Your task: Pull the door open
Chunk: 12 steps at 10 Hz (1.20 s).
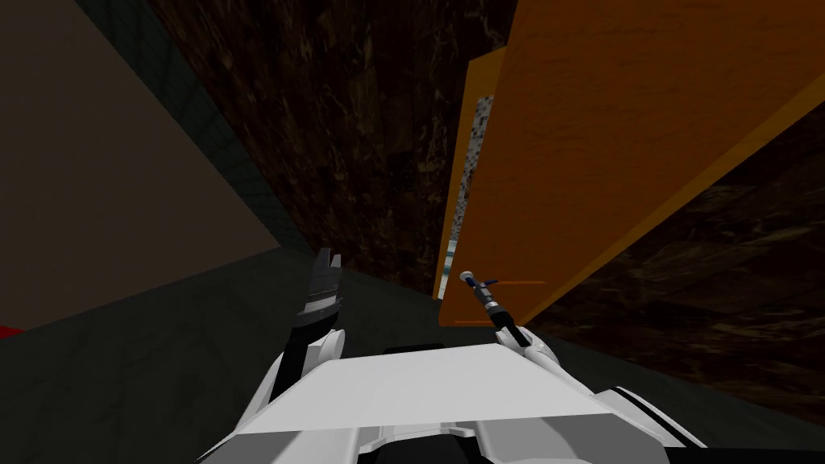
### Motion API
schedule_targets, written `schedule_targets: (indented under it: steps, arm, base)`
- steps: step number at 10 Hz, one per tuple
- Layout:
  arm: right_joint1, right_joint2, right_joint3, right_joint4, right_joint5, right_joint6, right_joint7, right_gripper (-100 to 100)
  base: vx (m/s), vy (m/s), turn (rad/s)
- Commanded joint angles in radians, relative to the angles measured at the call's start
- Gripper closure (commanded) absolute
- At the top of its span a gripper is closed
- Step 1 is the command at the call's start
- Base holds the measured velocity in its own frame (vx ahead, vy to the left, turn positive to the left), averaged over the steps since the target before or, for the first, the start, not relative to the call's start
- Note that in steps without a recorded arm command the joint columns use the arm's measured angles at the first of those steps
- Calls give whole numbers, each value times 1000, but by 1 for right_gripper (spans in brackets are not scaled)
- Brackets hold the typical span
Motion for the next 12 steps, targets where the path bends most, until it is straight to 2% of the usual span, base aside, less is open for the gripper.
schedule_targets:
  steps: [1, 4, 5, 6, 8, 12]
  arm:
    - [22, -22, 15, -9, 4, -25, -20, 100]
    - [53, -54, 46, -19, 13, -68, -55, 100]
    - [48, -43, 44, -23, 13, -58, -48, 100]
    - [71, -59, 59, -16, 13, -96, -64, 100]
    - [86, -74, 68, -10, 12, -125, -75, 100]
    - [126, -115, 92, 5, 9, -203, -105, 100]
  base:
    - [-196, -65, 110]
    - [-233, -84, 101]
    - [-109, -35, 25]
    - [-157, -68, 197]
    - [-256, -124, 188]
    - [-178, -60, 141]
